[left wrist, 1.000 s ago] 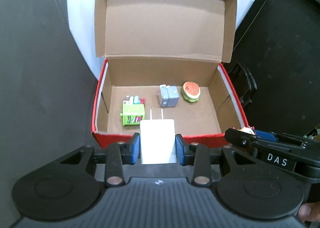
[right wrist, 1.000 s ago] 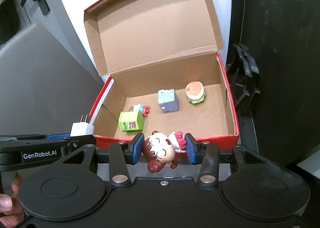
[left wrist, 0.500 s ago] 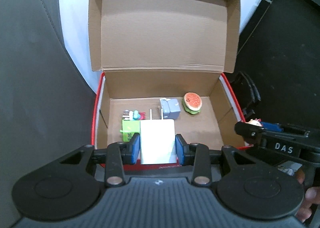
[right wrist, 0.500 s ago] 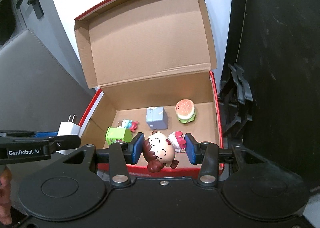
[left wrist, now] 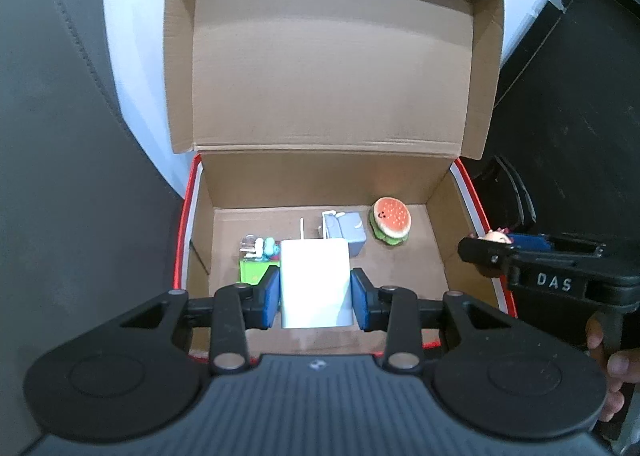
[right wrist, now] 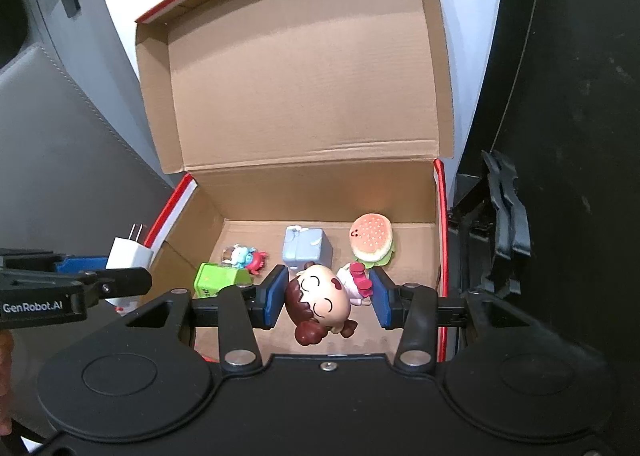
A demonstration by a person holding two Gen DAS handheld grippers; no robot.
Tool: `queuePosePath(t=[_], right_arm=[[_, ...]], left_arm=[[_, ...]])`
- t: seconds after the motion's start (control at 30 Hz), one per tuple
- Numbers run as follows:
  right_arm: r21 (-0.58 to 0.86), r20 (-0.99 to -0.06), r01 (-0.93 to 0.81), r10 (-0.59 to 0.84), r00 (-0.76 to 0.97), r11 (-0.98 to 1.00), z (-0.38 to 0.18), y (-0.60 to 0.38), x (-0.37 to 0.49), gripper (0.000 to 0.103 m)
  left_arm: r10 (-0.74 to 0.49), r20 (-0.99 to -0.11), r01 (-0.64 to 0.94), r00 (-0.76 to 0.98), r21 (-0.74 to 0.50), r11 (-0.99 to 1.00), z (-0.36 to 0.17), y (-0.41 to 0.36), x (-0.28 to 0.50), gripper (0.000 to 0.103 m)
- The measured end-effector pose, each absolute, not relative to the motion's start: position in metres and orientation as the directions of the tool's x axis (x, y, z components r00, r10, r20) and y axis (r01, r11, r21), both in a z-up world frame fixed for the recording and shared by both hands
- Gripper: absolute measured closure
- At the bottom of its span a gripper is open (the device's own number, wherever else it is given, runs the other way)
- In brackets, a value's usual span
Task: Organize objects
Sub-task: 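Carry the charger with the left gripper and doll with the right gripper into the shoebox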
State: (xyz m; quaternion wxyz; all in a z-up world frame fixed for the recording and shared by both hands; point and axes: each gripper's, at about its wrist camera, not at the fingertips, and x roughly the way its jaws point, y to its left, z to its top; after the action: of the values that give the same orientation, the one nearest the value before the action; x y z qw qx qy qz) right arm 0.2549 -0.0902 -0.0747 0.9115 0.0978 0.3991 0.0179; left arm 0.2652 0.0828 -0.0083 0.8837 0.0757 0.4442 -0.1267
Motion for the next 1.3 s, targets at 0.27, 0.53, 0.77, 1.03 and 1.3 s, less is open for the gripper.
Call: queuePosePath(t=[0.27,0.53,0.77,1.03,1.3], right_arm=[[0.17,-0.753,0.009,0.124,0.647,0.985,-0.084,-0.09,0.28,0.059],[0.137,-0.772,-0.008,0.112,0.625,0.991,-0.089,-0.088,0.3,0.059],[0.15,-0.779,0.004,0.116,0.617,0.989,-0.088,-0.1,0.311,0.059],[0.148,-0.795,0.012,0.112,0.596,0.989,-0.092,-0.106,0.321,0.059],[0.151,-0.796,0.007,0.117,0.594,0.989,-0.09,-0.112,0.321,0.059]], left_arm=[[-0.157,-0.822,0.282,0.547,0.004,0.959,-0.023,0.071,0.29,0.067],[-0.148,-0.852,0.272,0.502,-0.007,0.962,-0.05,0.066,0.313,0.067],[-0.147,-0.873,0.275,0.465,-0.016,0.961,-0.071,0.061,0.325,0.067],[-0.14,-0.9,0.299,0.414,-0.011,0.954,-0.093,0.053,0.332,0.067],[-0.136,-0.916,0.316,0.378,-0.01,0.949,-0.11,0.041,0.338,0.067]])
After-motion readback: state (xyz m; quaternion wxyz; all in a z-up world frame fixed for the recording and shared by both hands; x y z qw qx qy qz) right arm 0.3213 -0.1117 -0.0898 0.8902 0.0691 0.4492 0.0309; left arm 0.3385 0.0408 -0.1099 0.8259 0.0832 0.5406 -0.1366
